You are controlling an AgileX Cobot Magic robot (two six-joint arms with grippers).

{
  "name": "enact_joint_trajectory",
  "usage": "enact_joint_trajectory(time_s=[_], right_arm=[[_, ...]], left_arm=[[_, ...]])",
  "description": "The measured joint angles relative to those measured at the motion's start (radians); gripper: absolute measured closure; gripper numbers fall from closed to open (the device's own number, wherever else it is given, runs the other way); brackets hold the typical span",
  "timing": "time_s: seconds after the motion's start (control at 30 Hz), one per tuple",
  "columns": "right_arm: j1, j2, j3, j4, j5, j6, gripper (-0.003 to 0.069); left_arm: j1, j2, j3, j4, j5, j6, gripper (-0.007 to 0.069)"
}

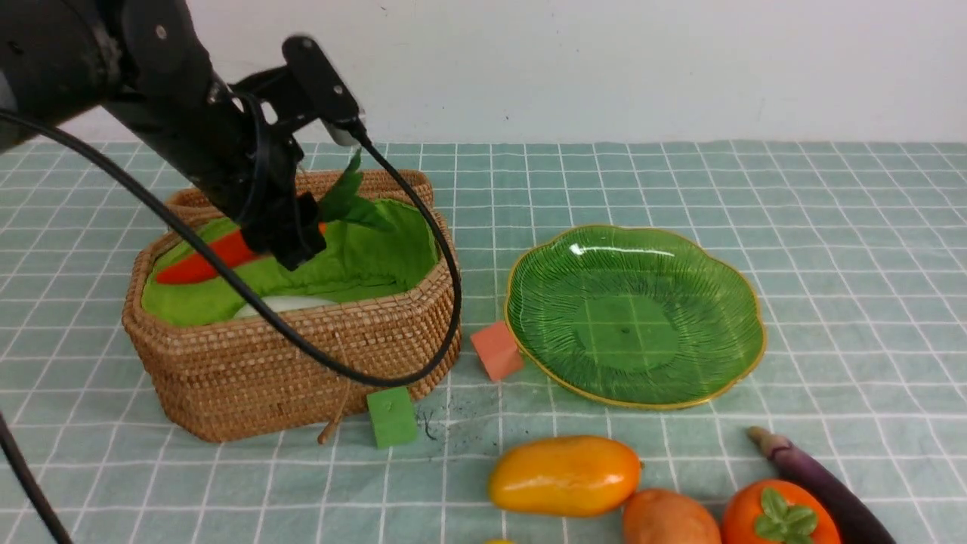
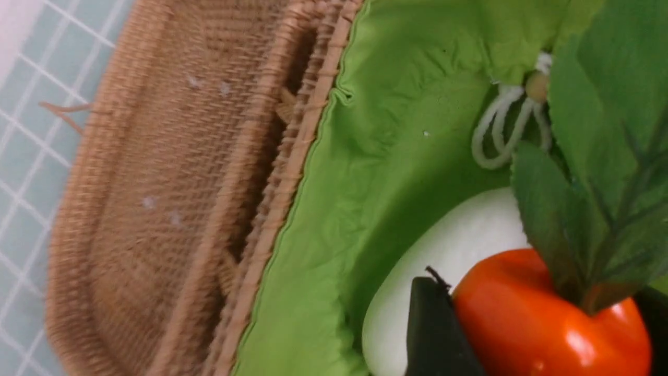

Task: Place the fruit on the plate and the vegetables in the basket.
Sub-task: Use the left arm to grab a carrot and put it into the left basket, then use the right arm to grab a potato and put it into the left basket

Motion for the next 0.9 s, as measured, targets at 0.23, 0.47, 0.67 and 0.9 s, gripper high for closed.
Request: enact_joint_trajectory(time_s=[0.23,0.47,0.67,0.9], right_arm=[[0.000,0.000,0.000,0.000,0.000,0.000,0.0419],[0.000,0.000,0.000,0.000,0.000,0.000,0.0419],[0.000,0.000,0.000,0.000,0.000,0.000,0.0419],[0.000,0.000,0.000,0.000,0.000,0.000,0.0419]], left_arm=[[0.000,0.023,0.000,-0.036,0.028,-0.022,0.0030],[0.001,-0.095,0.000,-0.036,0.173,-0.095,-0.0020],[0.001,-0.339,0.000,0.018,0.348,-0.211,0.0103],[0.001,-0.667,0.017,0.112,0.407,-0.530,0.0321]])
